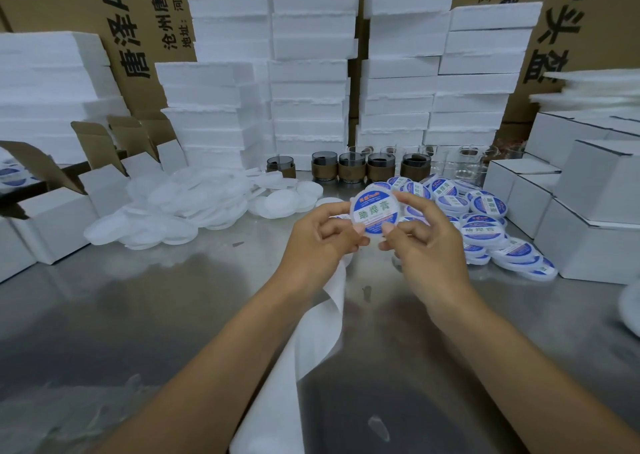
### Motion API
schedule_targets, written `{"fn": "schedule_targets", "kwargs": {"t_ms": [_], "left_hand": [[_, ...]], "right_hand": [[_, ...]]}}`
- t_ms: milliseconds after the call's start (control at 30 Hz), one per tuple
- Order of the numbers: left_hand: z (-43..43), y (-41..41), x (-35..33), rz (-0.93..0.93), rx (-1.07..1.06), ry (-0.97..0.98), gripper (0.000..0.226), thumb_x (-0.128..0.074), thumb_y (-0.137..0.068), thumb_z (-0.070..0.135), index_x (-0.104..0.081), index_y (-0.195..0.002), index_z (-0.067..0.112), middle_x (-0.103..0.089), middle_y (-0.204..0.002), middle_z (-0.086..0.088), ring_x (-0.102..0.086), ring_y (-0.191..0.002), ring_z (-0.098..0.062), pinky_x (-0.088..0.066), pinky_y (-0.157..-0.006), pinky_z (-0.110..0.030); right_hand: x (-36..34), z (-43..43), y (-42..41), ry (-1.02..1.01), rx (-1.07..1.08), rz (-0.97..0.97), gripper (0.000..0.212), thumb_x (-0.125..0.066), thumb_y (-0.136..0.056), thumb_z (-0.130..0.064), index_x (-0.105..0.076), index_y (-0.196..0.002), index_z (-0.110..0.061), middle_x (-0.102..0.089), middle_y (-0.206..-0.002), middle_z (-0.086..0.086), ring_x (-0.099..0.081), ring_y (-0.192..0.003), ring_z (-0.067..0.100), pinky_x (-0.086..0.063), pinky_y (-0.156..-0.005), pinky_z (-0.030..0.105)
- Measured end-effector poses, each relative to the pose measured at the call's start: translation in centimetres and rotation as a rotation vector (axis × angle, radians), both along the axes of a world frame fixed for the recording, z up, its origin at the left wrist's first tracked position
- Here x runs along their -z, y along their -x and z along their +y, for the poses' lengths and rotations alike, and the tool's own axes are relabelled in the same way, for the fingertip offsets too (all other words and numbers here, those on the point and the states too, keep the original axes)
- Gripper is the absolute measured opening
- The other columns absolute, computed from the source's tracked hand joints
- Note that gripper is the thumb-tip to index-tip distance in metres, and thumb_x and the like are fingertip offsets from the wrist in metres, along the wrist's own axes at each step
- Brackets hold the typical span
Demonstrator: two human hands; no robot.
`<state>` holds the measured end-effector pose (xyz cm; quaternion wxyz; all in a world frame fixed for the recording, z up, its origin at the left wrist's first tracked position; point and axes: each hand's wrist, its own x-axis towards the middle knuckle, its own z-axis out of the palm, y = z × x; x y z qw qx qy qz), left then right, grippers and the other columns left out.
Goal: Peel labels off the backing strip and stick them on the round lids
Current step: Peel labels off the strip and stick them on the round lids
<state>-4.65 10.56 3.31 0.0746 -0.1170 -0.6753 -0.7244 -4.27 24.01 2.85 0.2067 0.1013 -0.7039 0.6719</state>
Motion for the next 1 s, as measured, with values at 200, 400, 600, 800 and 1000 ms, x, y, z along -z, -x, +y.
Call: {"fn": "schedule_targets", "kwargs": {"t_ms": [200,400,600,800,1000], "left_hand": [[-0.6,0.3,0.2,-0.032,-0.02,-0.038,0.017,-0.06,-0.088,0.004,-0.063,-0.094,0.019,-0.073,-0.078,0.001,-0.068,-0.074,-0.011,-0.054,-0.08,-0.025],[-1.5,0.8,0.3,-0.05,-0.091,-0.136,0.018,-0.058,-0.087,-0.003,-0.063,-0.094,0.013,-0.069,-0.07,-0.002,-0.067,-0.067,-0.014,-0.054,-0.066,-0.018],[-2.6,1.5,1.1,-0.079,-0.215,-0.193,0.02,-0.058,-0.087,-0.001,-0.064,-0.088,0.017,-0.069,-0.073,-0.001,-0.067,-0.066,-0.009,-0.055,-0.067,-0.019],[-5.5,3.8,0.1,-0.121,-0.361,-0.299,0.015,-0.057,-0.089,0.001,-0.063,-0.091,0.015,-0.061,-0.08,-0.003,-0.056,-0.065,-0.013,-0.051,-0.054,-0.016],[-8.7,8.5,0.8,-0.086,-0.59,0.231,0.015,-0.055,-0.091,0.011,-0.059,-0.105,0.015,-0.058,-0.102,-0.004,-0.056,-0.088,-0.018,-0.046,-0.08,-0.028]], "right_hand": [[-0.2,4.2,1.5,-0.127,0.267,-0.036,0.035,-0.057,-0.09,-0.009,-0.056,-0.112,-0.036,-0.064,-0.079,0.004,-0.062,-0.061,0.003,-0.046,-0.054,0.008],[1.1,6.4,2.4,-0.26,0.573,-0.072,0.04,-0.061,-0.087,-0.013,-0.052,-0.126,-0.011,-0.057,-0.067,0.001,-0.053,-0.069,0.015,-0.033,-0.072,0.018],[1.8,6.5,2.6,-0.333,0.662,-0.056,0.03,-0.063,-0.086,-0.019,-0.052,-0.112,-0.01,-0.053,-0.054,-0.003,-0.054,-0.065,0.021,-0.036,-0.066,0.029],[1.6,5.2,2.0,-0.557,0.551,0.015,0.01,-0.057,-0.087,-0.013,-0.051,-0.093,-0.018,-0.05,-0.053,-0.003,-0.049,-0.057,0.02,-0.032,-0.055,0.031],[1.8,4.0,1.6,-0.791,0.405,0.096,0.011,-0.057,-0.083,-0.011,-0.055,-0.085,-0.022,-0.046,-0.053,-0.01,-0.046,-0.053,0.012,-0.031,-0.049,0.028]]}}
